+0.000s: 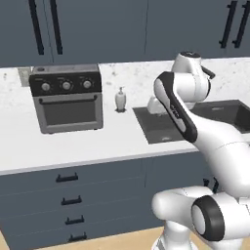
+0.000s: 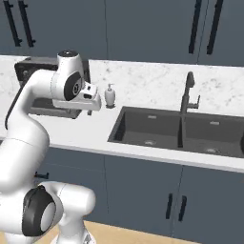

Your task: Navigate to the toaster oven.

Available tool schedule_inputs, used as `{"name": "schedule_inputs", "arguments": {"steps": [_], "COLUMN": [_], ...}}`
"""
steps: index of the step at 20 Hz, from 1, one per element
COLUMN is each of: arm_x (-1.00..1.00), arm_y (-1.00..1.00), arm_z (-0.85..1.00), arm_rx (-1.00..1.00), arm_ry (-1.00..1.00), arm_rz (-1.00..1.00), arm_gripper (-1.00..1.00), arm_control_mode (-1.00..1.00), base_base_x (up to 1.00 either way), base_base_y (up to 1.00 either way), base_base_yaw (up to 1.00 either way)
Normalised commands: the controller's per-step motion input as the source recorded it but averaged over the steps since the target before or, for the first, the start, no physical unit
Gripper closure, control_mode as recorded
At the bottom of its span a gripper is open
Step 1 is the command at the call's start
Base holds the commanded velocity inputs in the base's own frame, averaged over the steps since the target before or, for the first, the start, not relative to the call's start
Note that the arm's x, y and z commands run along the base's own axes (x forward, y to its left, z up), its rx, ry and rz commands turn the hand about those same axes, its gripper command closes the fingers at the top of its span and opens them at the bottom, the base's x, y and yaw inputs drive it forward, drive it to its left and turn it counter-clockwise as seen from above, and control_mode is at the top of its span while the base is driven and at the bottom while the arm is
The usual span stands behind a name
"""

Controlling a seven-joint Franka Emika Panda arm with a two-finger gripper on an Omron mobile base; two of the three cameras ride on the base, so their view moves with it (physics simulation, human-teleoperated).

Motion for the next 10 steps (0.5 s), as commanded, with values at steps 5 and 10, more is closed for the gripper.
{"name": "schedule_inputs", "arguments": {"steps": [5,10], "arm_x": [0.00,0.00], "arm_y": [0.00,0.00], "arm_z": [0.00,0.00], "arm_rx": [0.00,0.00], "arm_ry": [0.00,0.00], "arm_rz": [0.00,0.00], "arm_gripper": [-1.00,-1.00], "arm_control_mode": [1.00,1.00], "base_base_x": [0.42,0.80], "base_base_y": [1.00,0.94], "base_base_yaw": [0.17,0.07]}}
